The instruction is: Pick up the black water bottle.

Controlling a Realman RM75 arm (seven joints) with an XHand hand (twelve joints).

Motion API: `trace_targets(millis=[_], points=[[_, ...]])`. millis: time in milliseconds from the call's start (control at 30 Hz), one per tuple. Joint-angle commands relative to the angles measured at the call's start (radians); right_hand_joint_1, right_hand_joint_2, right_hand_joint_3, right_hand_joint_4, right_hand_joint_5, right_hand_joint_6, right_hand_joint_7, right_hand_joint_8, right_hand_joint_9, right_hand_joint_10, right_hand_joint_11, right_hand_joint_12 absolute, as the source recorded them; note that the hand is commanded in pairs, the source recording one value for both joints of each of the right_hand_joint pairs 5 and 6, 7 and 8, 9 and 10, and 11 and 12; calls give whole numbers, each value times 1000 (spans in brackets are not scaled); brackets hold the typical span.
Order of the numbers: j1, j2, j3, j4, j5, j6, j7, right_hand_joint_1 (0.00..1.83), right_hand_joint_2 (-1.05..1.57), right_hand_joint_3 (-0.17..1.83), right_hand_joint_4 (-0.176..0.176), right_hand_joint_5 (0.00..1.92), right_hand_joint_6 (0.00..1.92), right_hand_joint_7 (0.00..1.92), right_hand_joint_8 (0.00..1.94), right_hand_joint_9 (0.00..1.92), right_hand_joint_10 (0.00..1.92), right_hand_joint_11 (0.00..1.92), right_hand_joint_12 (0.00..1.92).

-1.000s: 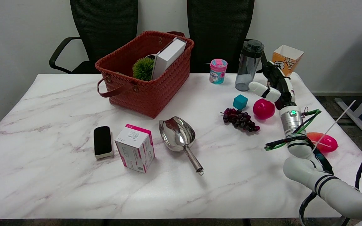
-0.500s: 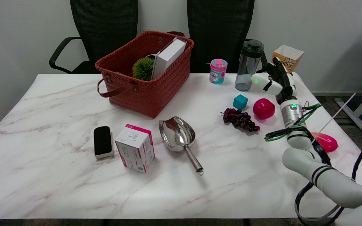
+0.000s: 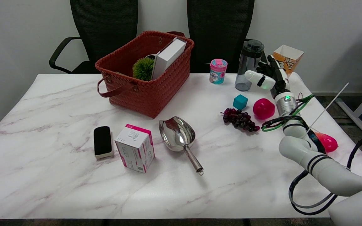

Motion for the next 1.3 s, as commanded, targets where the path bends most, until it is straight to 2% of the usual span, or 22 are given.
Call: trace_targets(millis=[33, 767, 1067, 1300], points=[[53, -3, -20, -24, 55, -65, -93, 1013, -144, 495, 0, 55, 55, 368, 368, 405, 405, 28, 28], [25, 0, -13, -27, 101, -22, -127, 1002, -158, 498, 0, 98, 98, 364, 364, 383, 383, 37, 37], [23, 3, -13, -36, 111, -20, -127, 1008, -132, 441, 0, 90, 90, 367, 367, 382, 382, 51, 51], [46, 4, -23, -56, 108, -28, -127, 1012, -134, 439, 0, 7, 7, 229, 229, 197, 197, 50, 50]])
